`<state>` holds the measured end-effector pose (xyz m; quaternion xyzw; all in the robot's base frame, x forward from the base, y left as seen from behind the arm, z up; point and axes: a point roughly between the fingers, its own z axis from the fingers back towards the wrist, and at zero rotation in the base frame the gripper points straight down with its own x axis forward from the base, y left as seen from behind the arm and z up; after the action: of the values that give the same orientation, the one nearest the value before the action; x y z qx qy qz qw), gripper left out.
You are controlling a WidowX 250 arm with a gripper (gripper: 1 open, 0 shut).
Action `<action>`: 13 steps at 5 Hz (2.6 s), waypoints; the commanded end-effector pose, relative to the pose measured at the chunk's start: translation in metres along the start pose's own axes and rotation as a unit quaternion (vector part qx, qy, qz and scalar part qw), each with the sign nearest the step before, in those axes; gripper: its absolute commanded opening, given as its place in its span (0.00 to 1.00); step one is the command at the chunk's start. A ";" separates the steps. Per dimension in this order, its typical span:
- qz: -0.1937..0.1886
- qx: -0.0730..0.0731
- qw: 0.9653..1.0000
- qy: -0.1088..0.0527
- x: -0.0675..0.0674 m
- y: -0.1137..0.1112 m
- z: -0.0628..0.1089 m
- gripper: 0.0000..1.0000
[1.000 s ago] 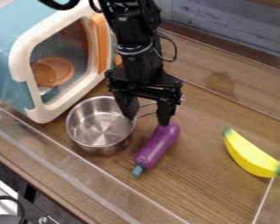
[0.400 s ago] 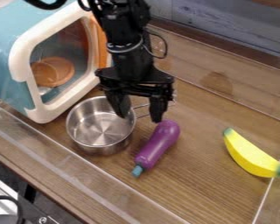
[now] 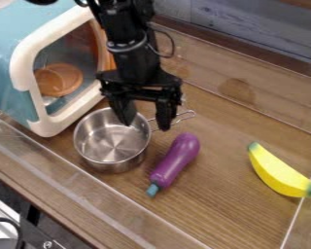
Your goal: Remove the eggplant from inside the silver pot and put it on the table
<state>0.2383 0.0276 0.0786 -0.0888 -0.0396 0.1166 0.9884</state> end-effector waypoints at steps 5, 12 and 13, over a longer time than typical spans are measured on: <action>-0.064 -0.004 0.996 -0.054 0.043 -0.034 0.032 1.00; 0.003 0.016 0.997 -0.075 0.056 -0.014 0.049 1.00; 0.009 0.020 0.996 -0.081 0.056 -0.019 0.044 1.00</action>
<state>0.2891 0.0307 0.1134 -0.0618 -0.0888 0.1376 0.9846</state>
